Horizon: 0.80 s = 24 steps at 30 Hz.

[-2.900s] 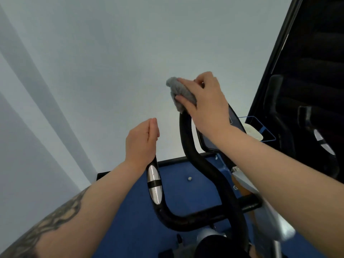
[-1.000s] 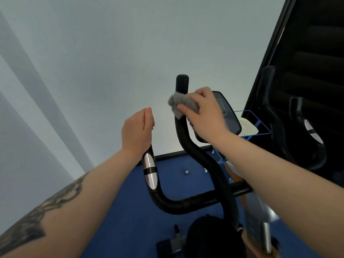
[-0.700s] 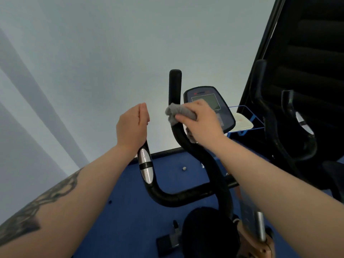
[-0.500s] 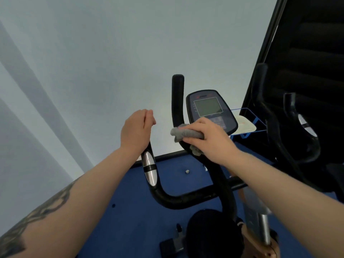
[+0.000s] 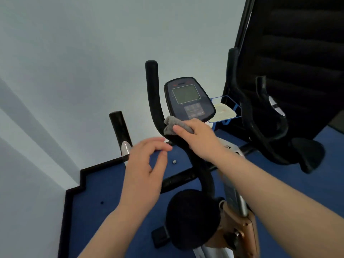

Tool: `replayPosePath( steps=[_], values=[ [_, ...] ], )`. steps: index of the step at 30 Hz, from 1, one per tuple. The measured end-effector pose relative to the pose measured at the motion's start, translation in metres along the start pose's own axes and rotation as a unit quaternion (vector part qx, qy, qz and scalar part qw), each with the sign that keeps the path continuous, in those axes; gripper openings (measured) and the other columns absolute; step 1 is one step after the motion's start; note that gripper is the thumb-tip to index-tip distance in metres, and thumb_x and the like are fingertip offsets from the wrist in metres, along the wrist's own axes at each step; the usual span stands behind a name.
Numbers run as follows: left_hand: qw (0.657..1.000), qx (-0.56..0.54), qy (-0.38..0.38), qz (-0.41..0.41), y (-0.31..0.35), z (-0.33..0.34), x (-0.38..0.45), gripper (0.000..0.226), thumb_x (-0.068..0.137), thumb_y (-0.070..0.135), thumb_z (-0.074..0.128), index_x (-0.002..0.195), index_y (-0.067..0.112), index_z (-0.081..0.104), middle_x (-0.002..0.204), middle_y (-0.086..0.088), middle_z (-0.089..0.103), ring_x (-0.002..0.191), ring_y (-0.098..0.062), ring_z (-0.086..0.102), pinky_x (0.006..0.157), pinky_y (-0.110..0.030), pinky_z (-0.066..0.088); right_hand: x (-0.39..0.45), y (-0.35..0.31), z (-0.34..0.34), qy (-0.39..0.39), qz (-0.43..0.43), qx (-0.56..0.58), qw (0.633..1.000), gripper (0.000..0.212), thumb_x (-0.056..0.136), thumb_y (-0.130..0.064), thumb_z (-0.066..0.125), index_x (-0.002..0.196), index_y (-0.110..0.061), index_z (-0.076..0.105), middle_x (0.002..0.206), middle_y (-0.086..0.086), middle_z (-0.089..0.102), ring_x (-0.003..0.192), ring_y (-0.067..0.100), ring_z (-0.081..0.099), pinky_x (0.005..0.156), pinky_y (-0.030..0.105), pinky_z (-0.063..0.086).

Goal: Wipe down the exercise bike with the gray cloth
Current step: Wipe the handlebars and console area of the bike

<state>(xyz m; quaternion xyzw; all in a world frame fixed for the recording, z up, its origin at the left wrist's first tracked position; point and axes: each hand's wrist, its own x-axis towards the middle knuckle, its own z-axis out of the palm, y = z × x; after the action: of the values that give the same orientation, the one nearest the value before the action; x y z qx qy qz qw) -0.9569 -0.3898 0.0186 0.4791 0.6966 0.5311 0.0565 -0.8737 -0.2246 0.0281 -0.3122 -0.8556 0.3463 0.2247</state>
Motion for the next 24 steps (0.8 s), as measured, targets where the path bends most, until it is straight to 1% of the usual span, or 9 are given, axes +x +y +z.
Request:
replayPosePath(
  steps=[4,7,8,10,12,16,19,22,24],
  values=[
    [0.997,-0.012,-0.07,-0.026,0.005,0.021,-0.025,0.028,0.094,0.015,0.059,0.095,0.044,0.062,0.106,0.029,0.061,0.108,0.004,0.054,0.083,-0.005,0.039,-0.019,0.01,-0.008,0.028,0.009,-0.087,0.996,0.026,0.092,-0.048,0.056,0.075,-0.029,0.065,0.085,-0.008,0.047,0.077,0.008,0.048,0.064,0.028,0.03],
    [0.995,0.005,-0.081,-0.053,0.002,0.028,-0.031,0.028,0.094,0.013,0.061,0.096,0.04,0.064,0.096,0.023,0.06,0.093,0.002,0.055,0.074,-0.006,0.038,-0.022,0.006,-0.008,0.053,0.03,-0.032,0.998,0.034,0.092,-0.041,0.06,0.061,-0.027,0.053,0.08,-0.004,0.047,0.077,0.014,0.051,0.071,0.035,0.039],
    [0.995,0.009,-0.08,-0.058,0.001,0.03,-0.033,0.026,0.093,0.012,0.061,0.097,0.038,0.065,0.093,0.021,0.06,0.088,0.0,0.055,0.072,-0.007,0.038,-0.025,0.004,-0.002,0.078,0.032,-0.024,0.996,0.032,0.093,-0.038,0.06,0.064,-0.025,0.054,0.083,-0.002,0.049,0.081,0.016,0.052,0.076,0.035,0.041],
    [0.995,0.019,-0.08,-0.061,0.0,0.034,-0.036,0.024,0.093,0.011,0.061,0.098,0.034,0.066,0.088,0.017,0.06,0.084,-0.003,0.055,0.07,-0.01,0.04,-0.042,0.006,0.012,0.131,0.025,-0.04,0.99,0.022,0.094,-0.036,0.06,0.084,-0.019,0.067,0.095,0.0,0.051,0.091,0.015,0.051,0.081,0.031,0.042],
    [0.995,0.027,-0.076,-0.067,0.0,0.034,-0.038,0.023,0.092,0.011,0.062,0.099,0.033,0.066,0.085,0.015,0.059,0.083,-0.006,0.055,0.07,-0.012,0.042,-0.067,0.015,0.016,0.141,0.016,-0.027,0.99,0.022,0.092,-0.036,0.062,0.098,-0.017,0.072,0.102,-0.004,0.051,0.095,0.011,0.051,0.083,0.027,0.043],
    [0.993,0.037,-0.078,-0.08,-0.001,0.033,-0.04,0.021,0.091,0.015,0.063,0.095,0.035,0.066,0.075,0.009,0.058,0.072,-0.01,0.053,0.063,-0.016,0.043,-0.088,0.029,0.004,0.088,0.014,0.01,0.996,0.016,0.087,-0.034,0.068,0.095,-0.021,0.074,0.099,-0.01,0.051,0.094,0.005,0.051,0.084,0.021,0.041],
    [0.99,0.073,-0.095,-0.074,0.003,0.035,-0.04,0.015,0.092,0.02,0.062,0.098,0.033,0.065,0.078,0.011,0.061,0.073,-0.008,0.054,0.064,-0.019,0.045,-0.077,0.023,0.001,0.116,0.028,0.057,0.991,0.012,0.09,-0.028,0.067,0.099,-0.022,0.072,0.1,-0.008,0.052,0.09,0.0,0.053,0.084,0.019,0.041],
    [0.987,0.111,-0.101,-0.064,0.005,0.033,-0.042,0.01,0.091,0.027,0.058,0.095,0.034,0.064,0.078,0.016,0.06,0.078,-0.004,0.055,0.065,-0.022,0.046,-0.102,0.029,0.011,0.141,0.005,0.05,0.989,0.012,0.089,-0.022,0.068,0.1,-0.017,0.071,0.101,-0.004,0.053,0.095,0.009,0.054,0.087,0.024,0.045],
    [0.984,0.13,-0.102,-0.061,0.007,0.033,-0.045,0.008,0.091,0.03,0.056,0.092,0.034,0.063,0.08,0.018,0.059,0.082,-0.002,0.053,0.068,-0.023,0.046,-0.13,0.036,0.013,0.135,-0.015,0.06,0.989,0.01,0.087,-0.022,0.07,0.097,-0.02,0.071,0.099,-0.008,0.053,0.095,0.008,0.055,0.085,0.018,0.045]
  ],
)
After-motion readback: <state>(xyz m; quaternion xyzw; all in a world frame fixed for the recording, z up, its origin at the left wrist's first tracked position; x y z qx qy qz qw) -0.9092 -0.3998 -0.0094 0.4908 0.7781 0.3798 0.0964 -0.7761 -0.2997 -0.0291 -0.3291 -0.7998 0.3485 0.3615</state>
